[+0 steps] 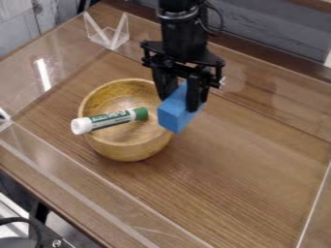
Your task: Remove the blue block from inside the brown bowl and put it on the table
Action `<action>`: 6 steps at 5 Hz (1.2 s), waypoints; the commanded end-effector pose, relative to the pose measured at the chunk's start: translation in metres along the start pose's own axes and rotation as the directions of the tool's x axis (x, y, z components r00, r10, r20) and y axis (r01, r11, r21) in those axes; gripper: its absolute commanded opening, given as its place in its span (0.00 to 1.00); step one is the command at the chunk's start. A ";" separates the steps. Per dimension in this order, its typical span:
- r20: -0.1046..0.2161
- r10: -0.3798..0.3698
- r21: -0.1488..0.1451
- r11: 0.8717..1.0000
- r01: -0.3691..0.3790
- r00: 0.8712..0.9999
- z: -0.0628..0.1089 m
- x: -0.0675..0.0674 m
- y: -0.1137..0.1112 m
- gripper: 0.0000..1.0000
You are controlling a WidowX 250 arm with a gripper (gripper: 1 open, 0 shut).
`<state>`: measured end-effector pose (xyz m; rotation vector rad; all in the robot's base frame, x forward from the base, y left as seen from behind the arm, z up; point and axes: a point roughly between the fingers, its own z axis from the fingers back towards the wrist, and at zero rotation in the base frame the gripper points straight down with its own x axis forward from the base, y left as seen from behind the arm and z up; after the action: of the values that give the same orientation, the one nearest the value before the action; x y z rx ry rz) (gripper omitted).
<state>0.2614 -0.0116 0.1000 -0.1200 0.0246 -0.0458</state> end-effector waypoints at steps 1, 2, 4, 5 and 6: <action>0.083 0.005 -0.001 1.000 -0.005 0.997 0.015 0.012 -0.005 0.00; 0.088 0.011 -0.003 1.000 -0.011 0.996 0.010 0.014 -0.008 0.00; 0.097 0.024 -0.004 1.000 -0.024 0.995 -0.001 0.015 -0.010 0.00; 0.103 0.024 -0.005 1.000 -0.024 0.994 -0.007 0.016 -0.010 0.00; 0.110 0.023 -0.005 1.000 -0.022 0.994 -0.016 0.016 -0.012 0.00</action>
<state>0.2702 -0.0257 0.0749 -0.1239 -0.0398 -0.0169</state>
